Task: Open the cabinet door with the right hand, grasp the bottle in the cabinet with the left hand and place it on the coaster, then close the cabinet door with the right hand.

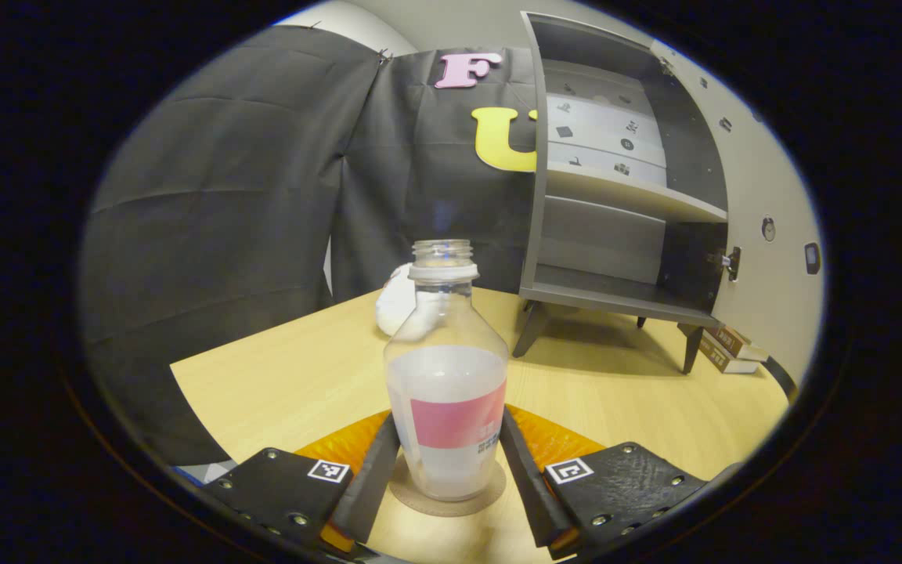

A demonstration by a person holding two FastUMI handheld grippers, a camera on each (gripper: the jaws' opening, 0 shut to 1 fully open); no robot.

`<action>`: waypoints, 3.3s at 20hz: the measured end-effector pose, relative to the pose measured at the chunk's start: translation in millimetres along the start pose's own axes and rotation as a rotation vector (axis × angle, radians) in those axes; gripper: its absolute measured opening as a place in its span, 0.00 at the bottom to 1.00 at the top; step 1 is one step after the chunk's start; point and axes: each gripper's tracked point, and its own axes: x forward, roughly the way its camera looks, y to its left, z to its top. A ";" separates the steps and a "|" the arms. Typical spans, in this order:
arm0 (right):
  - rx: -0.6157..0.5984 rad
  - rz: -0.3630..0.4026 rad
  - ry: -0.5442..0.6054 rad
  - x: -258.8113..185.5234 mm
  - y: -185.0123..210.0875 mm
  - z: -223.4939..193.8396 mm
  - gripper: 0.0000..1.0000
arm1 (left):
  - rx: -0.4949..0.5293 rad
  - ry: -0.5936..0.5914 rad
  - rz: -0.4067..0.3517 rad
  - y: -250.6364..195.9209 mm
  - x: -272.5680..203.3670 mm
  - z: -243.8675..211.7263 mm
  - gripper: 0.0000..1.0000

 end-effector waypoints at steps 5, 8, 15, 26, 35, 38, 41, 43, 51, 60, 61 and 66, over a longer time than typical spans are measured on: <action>0.007 0.016 -0.015 1.3 1.0 4.3 0.98 | 0.025 -0.022 -0.003 -4.0 -12.6 13.2 0.80; 0.018 0.021 -0.033 0.8 -1.0 9.4 0.98 | 0.053 -0.057 -0.012 -14.2 -17.9 38.4 0.80; 0.069 0.076 -0.104 -3.5 1.7 33.4 0.98 | 0.084 -0.144 -0.008 -25.9 -36.2 112.5 0.77; 0.133 0.312 -0.217 -0.7 50.1 84.6 0.92 | 0.100 -0.251 -0.034 -46.9 -89.8 226.4 0.79; 0.058 0.405 -0.195 12.3 95.3 88.1 0.95 | 0.068 -0.291 -0.057 -30.6 -77.5 255.9 0.77; 0.040 0.428 -0.194 8.9 121.2 89.4 0.96 | 0.066 -0.290 -0.077 -26.9 -65.8 259.8 0.77; 0.021 0.442 -0.189 10.7 145.2 88.8 0.96 | 0.065 -0.299 -0.093 -19.8 -54.9 269.7 0.77; 0.019 0.456 -0.187 15.1 160.5 90.7 0.96 | 0.060 -0.305 -0.099 -11.9 -47.3 276.0 0.77; 0.040 0.439 -0.172 51.9 203.4 93.7 0.96 | 0.049 -0.298 -0.089 37.1 -34.2 278.8 0.77; 0.079 0.459 -0.165 78.3 244.5 92.0 0.96 | 0.025 -0.286 -0.064 86.8 -30.3 273.6 0.77; 0.069 0.451 -0.174 77.2 243.9 92.2 0.96 | 0.029 -0.288 -0.058 93.2 -30.7 273.1 0.77; 0.025 0.411 -0.182 75.6 248.3 83.8 0.96 | 0.015 -0.281 -0.027 126.9 -31.2 267.6 0.77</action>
